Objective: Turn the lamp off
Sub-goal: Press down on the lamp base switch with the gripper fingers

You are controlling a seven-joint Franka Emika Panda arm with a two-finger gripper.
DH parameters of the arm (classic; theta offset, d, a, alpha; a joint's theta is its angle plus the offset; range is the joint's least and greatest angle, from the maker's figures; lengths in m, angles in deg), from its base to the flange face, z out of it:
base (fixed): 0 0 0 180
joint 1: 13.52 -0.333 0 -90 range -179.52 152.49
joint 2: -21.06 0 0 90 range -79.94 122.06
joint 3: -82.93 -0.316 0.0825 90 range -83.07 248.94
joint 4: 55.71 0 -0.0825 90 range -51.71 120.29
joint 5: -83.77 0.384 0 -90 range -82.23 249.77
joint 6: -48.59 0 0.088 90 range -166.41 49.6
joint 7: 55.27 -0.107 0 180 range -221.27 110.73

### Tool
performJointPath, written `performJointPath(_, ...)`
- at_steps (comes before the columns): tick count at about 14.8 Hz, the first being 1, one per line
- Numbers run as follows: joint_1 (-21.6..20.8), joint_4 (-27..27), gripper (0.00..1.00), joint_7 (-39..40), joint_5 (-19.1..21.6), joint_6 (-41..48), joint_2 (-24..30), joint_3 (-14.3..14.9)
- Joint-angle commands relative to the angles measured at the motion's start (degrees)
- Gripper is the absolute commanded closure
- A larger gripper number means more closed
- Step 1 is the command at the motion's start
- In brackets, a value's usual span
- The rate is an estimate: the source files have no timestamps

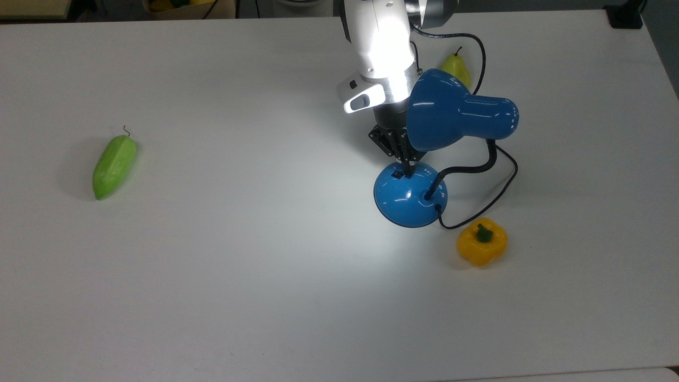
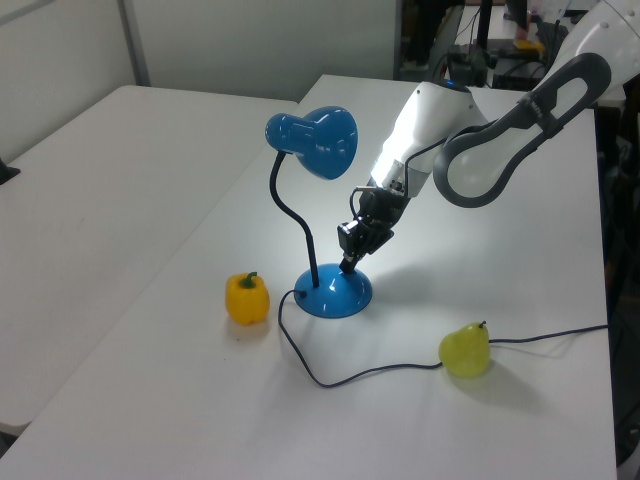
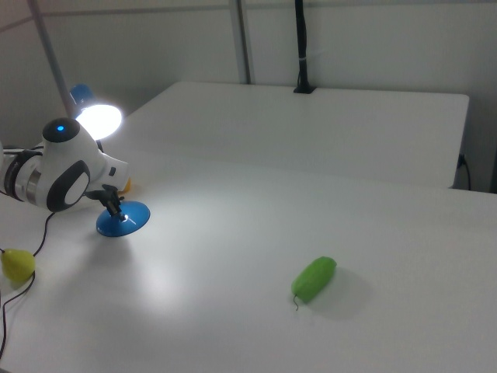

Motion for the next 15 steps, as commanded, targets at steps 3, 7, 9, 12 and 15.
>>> performJointPath(3, 0.5, -0.5, 1.0, -0.1, 0.5, -1.6, -1.1, -0.1)
performJointPath(7, 0.7, -0.4, 1.0, 0.3, 0.2, -1.4, -1.2, -0.1)
performJointPath(9, 0.7, -0.3, 1.0, 0.3, 0.2, -1.3, -1.2, -0.1)
performJointPath(12, 1.2, -0.1, 1.0, 0.4, 0.1, -1.0, -1.2, 0.0)
performJointPath(15, 1.4, 0.0, 1.0, 0.5, -0.1, -0.9, -1.8, 0.0)
